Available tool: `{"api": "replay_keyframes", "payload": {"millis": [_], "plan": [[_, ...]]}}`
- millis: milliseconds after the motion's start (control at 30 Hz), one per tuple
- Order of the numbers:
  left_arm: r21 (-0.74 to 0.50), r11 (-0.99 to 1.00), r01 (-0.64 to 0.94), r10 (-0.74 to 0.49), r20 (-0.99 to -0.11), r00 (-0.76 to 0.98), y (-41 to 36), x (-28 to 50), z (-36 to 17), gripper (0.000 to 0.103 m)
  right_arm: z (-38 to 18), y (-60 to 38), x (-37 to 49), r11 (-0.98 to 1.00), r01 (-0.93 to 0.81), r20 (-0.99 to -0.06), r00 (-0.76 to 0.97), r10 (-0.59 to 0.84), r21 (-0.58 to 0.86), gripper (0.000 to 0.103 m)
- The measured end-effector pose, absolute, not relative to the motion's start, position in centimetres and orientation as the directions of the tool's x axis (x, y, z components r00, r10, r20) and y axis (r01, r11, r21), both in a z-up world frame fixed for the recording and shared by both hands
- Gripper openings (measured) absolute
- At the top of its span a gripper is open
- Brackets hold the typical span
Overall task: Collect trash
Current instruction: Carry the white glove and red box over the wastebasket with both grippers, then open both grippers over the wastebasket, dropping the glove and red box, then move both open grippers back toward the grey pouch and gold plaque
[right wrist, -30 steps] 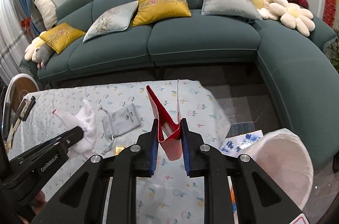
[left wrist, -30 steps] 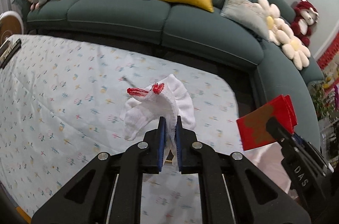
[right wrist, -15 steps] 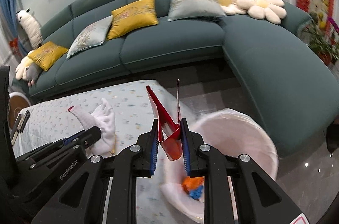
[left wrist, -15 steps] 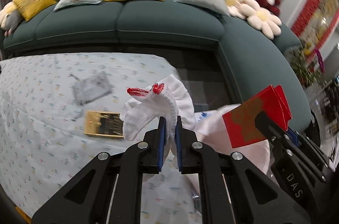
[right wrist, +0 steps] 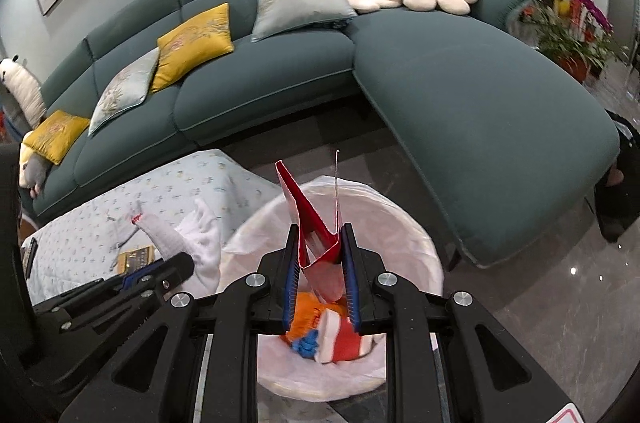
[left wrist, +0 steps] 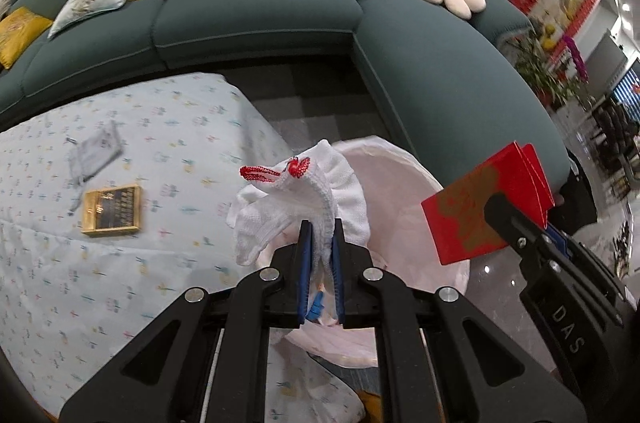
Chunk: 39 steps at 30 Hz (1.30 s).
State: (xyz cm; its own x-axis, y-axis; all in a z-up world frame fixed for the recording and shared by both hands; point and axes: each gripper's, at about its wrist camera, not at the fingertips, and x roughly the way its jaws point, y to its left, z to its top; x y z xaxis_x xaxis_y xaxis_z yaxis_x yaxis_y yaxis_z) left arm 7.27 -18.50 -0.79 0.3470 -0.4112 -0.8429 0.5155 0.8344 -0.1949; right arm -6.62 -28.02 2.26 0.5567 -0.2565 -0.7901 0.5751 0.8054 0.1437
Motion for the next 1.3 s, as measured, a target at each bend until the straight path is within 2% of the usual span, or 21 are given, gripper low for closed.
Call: {"api": "replay_keyframes", "payload": {"millis": [200, 233, 267, 300, 333, 667, 800, 900, 967, 1067, 1133, 1300], "plan": [[-0.198, 0.816, 0.544, -0.422, -0.847, 0.323, -20.1, 6.2, -1.8, 0.012, 1.4, -29.2, -7.7, 0.792, 0.592, -0.798, 0.544, -0.258, 0.147, 0.019], [-0.202, 0.814, 0.545, -0.426, -0.845, 0.324, -20.1, 6.0, -1.8, 0.016, 1.4, -29.3, -7.6, 0.791, 0.593, -0.799, 0.543, -0.257, 0.148, 0.019], [-0.195, 0.817, 0.543, -0.423, -0.842, 0.334, -20.2, 5.9, -1.9, 0.021, 1.3, -29.4, -7.7, 0.790, 0.595, -0.800, 0.542, -0.256, 0.150, 0.019], [-0.188, 0.821, 0.540, -0.418, -0.842, 0.342, -20.2, 5.8, -1.8, 0.039, 1.1, -29.5, -7.8, 0.788, 0.596, -0.801, 0.542, -0.254, 0.153, 0.019], [-0.184, 0.823, 0.537, -0.415, -0.840, 0.349, -20.2, 5.7, -1.8, 0.051, 1.1, -29.4, -7.7, 0.787, 0.597, -0.802, 0.541, -0.253, 0.155, 0.019], [-0.196, 0.855, 0.481, -0.398, -0.842, 0.365, -17.9, 7.1, -1.9, 0.052, 0.7, -28.7, -6.8, 0.799, 0.581, -0.804, 0.545, -0.240, 0.156, 0.026], [-0.185, 0.868, 0.461, -0.383, -0.840, 0.384, -17.0, 7.4, -1.9, 0.060, 0.7, -28.3, -6.4, 0.801, 0.578, -0.802, 0.548, -0.238, 0.157, 0.037], [-0.183, 0.879, 0.441, -0.373, -0.839, 0.396, -16.0, 7.7, -1.9, 0.062, 1.0, -27.8, -6.0, 0.805, 0.573, -0.798, 0.552, -0.241, 0.154, 0.048], [-0.183, 0.885, 0.427, -0.365, -0.842, 0.397, -15.5, 8.0, -2.0, 0.062, 1.2, -27.5, -5.7, 0.807, 0.571, -0.796, 0.554, -0.245, 0.149, 0.051], [-0.185, 0.897, 0.403, -0.354, -0.845, 0.400, -14.6, 8.4, -2.1, 0.066, 1.4, -27.1, -5.3, 0.811, 0.565, -0.795, 0.557, -0.239, 0.151, 0.052], [-0.184, 0.906, 0.381, -0.344, -0.844, 0.411, -13.9, 8.6, -2.2, 0.073, 1.5, -26.8, -5.0, 0.815, 0.559, -0.795, 0.558, -0.236, 0.150, 0.052], [-0.172, 0.925, 0.338, -0.313, -0.849, 0.426, -11.8, 9.6, -2.7, 0.075, 1.3, -25.8, -4.3, 0.828, 0.541, -0.800, 0.557, -0.221, 0.148, 0.052]]}}
